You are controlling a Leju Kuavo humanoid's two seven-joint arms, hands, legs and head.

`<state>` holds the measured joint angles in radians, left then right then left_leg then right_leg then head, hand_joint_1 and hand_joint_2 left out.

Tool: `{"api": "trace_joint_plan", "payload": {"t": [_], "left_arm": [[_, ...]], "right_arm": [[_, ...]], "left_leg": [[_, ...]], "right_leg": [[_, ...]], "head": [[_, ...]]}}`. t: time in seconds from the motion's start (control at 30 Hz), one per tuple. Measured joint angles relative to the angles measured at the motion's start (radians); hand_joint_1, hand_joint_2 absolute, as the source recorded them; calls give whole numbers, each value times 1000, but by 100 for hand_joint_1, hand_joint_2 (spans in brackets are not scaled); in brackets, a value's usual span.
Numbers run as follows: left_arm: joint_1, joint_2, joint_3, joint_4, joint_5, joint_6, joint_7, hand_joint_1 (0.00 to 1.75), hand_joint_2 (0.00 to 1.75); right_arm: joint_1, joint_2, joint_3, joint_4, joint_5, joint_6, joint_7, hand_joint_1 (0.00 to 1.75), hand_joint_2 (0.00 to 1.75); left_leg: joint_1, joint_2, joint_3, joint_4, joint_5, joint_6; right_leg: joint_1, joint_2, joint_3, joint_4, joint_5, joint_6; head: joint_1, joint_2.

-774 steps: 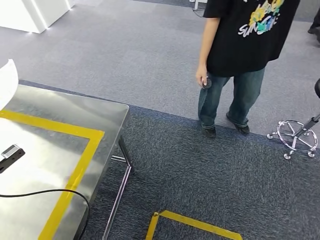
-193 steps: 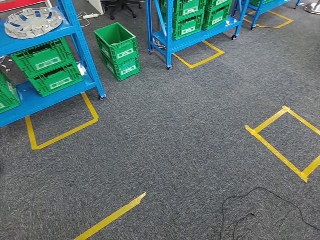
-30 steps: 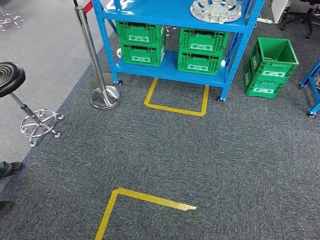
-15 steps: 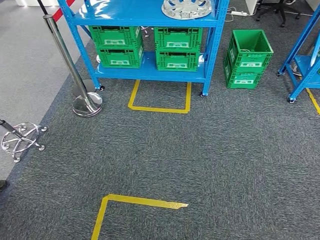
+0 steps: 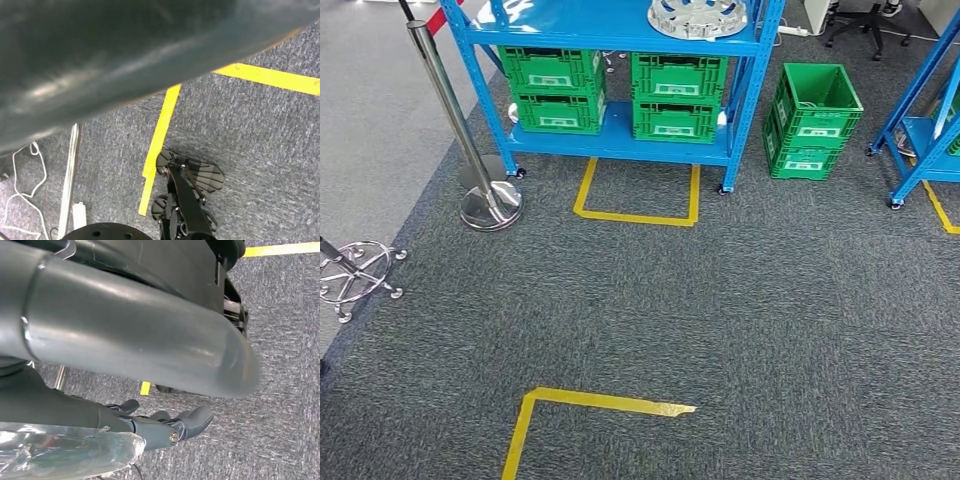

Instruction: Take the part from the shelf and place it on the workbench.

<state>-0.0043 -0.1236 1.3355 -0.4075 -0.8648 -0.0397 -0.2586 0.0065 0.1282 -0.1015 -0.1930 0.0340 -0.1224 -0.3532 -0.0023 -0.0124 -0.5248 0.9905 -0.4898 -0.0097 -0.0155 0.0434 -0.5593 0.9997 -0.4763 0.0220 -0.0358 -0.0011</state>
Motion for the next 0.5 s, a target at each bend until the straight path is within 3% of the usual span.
{"api": "trace_joint_plan", "payload": {"t": [0.37, 0.5], "left_arm": [[-1, 0, 14, -3, -12, 3, 5, 0, 0], [-1, 0, 16, -6, -31, 23, 6, 0, 0]], "right_arm": [[0, 0, 0, 0, 4, -4, 7, 0, 0], [-1, 0, 4, 0, 27, -29, 27, 0, 0]], "left_leg": [[-1, 0, -1, 1, -1, 3], [-4, 0, -2, 4, -3, 11]], "right_leg": [[-1, 0, 0, -1, 0, 2], [-5, 0, 0, -3, 1, 9]], "head": [[0, 0], [-1, 0]]}}
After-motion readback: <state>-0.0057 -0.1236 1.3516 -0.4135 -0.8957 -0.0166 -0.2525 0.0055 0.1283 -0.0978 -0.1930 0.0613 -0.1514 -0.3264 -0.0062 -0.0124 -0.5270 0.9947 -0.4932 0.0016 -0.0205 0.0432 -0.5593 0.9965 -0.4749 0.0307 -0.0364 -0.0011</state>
